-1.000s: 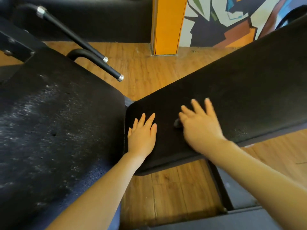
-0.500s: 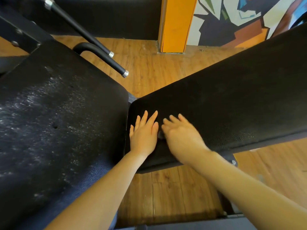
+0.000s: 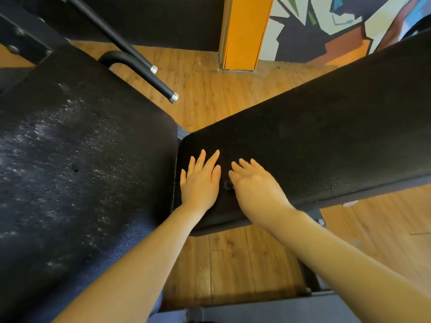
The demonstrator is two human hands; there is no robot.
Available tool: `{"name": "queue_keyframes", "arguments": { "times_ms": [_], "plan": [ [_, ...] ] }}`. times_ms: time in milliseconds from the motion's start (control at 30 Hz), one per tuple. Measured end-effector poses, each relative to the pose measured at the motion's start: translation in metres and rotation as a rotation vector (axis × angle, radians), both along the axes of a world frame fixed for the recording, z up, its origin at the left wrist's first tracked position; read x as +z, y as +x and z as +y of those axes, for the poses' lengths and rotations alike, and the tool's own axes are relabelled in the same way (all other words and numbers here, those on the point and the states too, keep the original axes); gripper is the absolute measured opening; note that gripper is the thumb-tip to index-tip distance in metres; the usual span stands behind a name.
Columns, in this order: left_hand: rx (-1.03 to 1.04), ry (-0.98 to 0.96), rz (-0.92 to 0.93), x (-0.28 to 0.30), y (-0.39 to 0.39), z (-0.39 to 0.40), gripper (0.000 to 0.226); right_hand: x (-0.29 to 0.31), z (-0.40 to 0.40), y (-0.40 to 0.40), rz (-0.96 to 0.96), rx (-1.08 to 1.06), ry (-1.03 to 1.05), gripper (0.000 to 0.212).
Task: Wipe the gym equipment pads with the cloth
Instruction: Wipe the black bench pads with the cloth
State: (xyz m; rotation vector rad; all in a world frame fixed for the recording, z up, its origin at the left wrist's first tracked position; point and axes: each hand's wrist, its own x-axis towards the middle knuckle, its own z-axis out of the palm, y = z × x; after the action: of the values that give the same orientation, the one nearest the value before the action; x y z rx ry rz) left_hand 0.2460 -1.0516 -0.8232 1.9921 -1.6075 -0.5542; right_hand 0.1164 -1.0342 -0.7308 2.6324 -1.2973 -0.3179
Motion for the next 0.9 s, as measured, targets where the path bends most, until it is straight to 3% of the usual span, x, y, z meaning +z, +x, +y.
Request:
{"name": "queue_keyframes", "arguments": {
  "times_ms": [200,333,433,567,733,800,900],
  "plan": [
    [0.001,-0.044,-0.013,-0.002,0.001,0.001,0.046,0.048,-0.035,-0.082,-0.071,-0.136,-0.151,0.045],
    [0.020,-0.061,-0.028,-0.004,-0.001,0.000,0.046,0.016,-0.007,-0.057,-0.136,-0.055,-0.157,0.037],
    [0.018,-0.046,-0.030,-0.004,-0.001,-0.001,0.046,-0.007,0.020,-0.023,-0.112,0.020,-0.038,0.050],
    [0.007,-0.045,-0.012,-0.004,0.001,-0.001,0.047,0.011,0.013,-0.027,-0.006,-0.003,0.010,0.066],
    [0.005,-0.050,-0.012,-0.006,0.000,-0.002,0.046,0.060,-0.042,-0.103,-0.109,-0.173,-0.263,0.034],
    [0.012,-0.052,-0.022,-0.006,-0.002,-0.001,0.047,0.064,-0.048,-0.111,-0.132,-0.259,-0.245,0.033],
    [0.021,-0.047,-0.022,-0.005,-0.002,-0.001,0.047,0.032,-0.031,-0.060,-0.170,-0.166,-0.172,0.031]
  ]
}}
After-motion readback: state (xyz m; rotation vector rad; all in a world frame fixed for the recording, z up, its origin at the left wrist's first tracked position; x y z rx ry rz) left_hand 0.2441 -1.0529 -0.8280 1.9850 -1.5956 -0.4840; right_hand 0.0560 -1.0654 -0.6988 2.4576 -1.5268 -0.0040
